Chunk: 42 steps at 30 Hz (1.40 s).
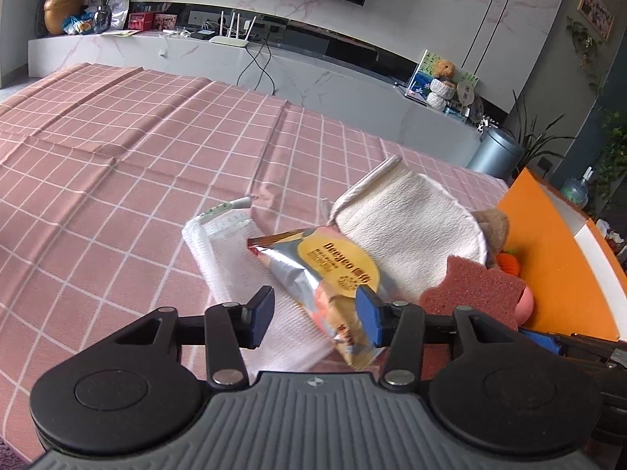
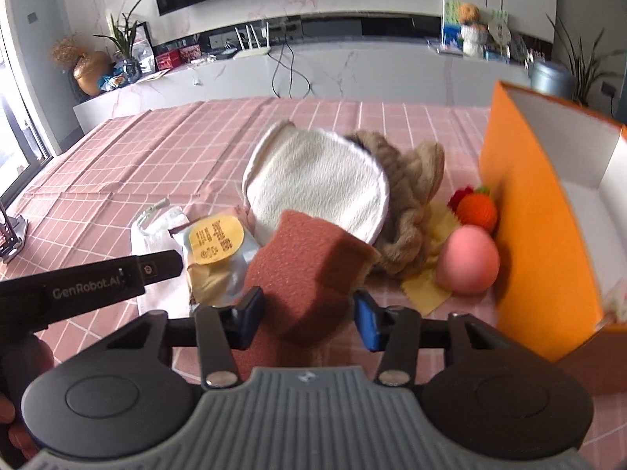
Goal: Organize soft objects
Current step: 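Grasp the brown sponge with the right gripper while the left gripper grasps the snack packet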
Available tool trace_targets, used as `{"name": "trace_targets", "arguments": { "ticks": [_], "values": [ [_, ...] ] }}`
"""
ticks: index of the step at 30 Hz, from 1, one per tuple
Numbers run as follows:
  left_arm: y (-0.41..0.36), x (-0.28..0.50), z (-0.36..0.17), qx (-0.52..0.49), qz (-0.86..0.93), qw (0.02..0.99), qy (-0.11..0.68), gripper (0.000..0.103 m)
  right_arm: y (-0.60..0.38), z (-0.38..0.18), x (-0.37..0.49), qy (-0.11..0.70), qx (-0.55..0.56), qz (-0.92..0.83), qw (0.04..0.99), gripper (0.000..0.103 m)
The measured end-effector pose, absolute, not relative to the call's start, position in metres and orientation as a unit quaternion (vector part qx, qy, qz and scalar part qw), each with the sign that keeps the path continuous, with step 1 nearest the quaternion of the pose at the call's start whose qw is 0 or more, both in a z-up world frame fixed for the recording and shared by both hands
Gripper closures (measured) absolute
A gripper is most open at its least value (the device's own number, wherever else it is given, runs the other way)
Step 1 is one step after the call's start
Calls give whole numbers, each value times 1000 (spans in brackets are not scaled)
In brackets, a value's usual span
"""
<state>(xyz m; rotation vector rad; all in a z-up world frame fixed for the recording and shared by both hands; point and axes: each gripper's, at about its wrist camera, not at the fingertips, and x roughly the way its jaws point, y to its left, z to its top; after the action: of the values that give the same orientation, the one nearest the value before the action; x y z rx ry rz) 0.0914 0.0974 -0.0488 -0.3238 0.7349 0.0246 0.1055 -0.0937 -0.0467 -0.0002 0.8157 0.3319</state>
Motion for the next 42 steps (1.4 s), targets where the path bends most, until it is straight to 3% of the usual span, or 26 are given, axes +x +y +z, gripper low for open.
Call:
{"name": "trace_targets", "arguments": {
  "ticks": [11,23,31,34,38,42],
  "values": [
    [89,109,-50,-169,1,910,379,35,-99,-12,119,309,-55,182,932,62],
    [109,138,-70,-261,3,876,407,31,-88,-35,158,304,-80,219,924,61],
    [104,152,-83,-262,28,868,420,30,-92,-46,162,302,-67,221,925,60],
    [99,154,-83,-257,30,872,415,35,-94,-48,164,303,-55,219,926,60],
    [97,152,-81,-255,39,877,406,56,-96,-49,162,299,-46,215,928,60],
    [97,148,-74,-248,44,884,393,66,-94,-48,155,292,-48,210,932,61]
  ]
}}
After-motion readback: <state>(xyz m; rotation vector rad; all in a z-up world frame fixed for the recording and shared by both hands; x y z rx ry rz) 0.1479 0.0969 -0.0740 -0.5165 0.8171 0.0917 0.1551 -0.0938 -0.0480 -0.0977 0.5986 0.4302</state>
